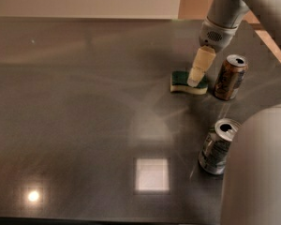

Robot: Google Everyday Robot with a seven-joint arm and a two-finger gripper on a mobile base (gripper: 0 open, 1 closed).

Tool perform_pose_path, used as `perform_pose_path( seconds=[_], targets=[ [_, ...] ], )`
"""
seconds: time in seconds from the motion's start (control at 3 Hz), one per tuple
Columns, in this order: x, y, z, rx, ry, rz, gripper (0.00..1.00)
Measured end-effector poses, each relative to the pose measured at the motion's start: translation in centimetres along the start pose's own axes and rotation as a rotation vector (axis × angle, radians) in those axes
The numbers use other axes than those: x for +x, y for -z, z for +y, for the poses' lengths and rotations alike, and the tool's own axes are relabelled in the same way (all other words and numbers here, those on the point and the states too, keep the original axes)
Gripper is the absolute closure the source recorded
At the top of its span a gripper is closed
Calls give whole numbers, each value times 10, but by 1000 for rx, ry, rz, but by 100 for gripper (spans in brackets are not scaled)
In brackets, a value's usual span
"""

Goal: Move sponge near orange can

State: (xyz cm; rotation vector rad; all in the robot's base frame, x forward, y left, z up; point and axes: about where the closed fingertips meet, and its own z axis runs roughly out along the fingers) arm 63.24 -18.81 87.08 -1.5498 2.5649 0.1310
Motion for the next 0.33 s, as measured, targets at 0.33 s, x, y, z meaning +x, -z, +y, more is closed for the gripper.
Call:
perform_pose_path(
  seconds=[0.33],
  targets=[
    [0,0,0,0,0,0,0]
  ],
)
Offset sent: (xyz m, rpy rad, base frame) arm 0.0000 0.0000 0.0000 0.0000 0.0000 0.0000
